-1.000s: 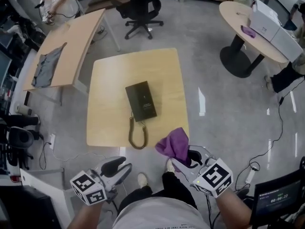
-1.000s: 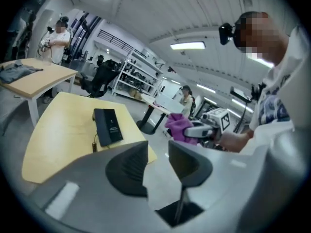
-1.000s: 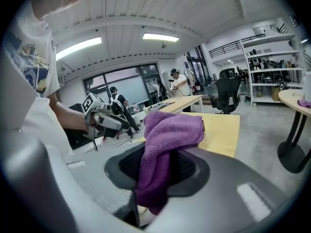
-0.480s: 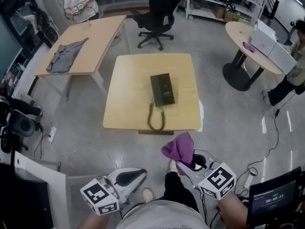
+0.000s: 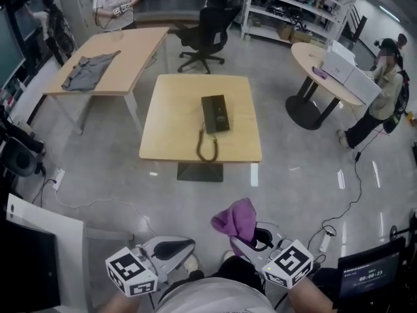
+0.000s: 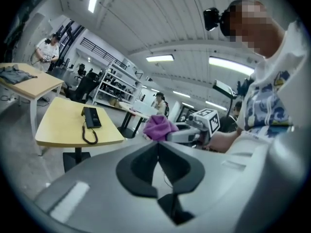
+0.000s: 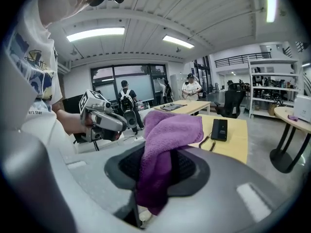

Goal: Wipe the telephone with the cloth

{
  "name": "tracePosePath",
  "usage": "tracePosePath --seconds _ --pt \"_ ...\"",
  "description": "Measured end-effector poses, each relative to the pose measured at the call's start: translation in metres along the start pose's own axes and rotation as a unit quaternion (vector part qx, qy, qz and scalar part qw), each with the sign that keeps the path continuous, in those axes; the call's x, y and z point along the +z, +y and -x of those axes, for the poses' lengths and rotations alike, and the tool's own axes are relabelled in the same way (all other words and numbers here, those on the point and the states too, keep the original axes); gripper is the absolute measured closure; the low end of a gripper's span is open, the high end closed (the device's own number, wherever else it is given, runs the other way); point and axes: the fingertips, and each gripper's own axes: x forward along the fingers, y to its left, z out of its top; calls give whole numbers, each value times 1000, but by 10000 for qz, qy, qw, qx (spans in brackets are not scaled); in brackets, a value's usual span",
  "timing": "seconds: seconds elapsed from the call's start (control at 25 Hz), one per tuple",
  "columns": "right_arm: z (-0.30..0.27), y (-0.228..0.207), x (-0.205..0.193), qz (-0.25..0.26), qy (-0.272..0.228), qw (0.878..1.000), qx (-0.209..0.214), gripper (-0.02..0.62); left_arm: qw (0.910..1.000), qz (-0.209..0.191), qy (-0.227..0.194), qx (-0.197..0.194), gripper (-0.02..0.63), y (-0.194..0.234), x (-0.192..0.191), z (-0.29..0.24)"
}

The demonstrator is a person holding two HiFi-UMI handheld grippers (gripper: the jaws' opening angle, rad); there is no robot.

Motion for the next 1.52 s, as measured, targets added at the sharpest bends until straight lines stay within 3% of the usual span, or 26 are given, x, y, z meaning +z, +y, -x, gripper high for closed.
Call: tracePosePath --seconds 0.36,0.56,0.92,1.52 --pt "63 -1 -13 138 -205 9997 -44 479 9994 -34 -288 201 603 -44 9 -31" --pt "105 -10 -19 176 -364 9991 -122 479 9988 -275 -383 151 603 -81 20 -60" --pt "153 -4 -42 352 -465 9982 114 479 9968 -438 -537 395 602 -134 3 -82" --pt "160 10 -42 571 -441 9967 384 480 9971 -307 -418 549 602 -149 -9 -86"
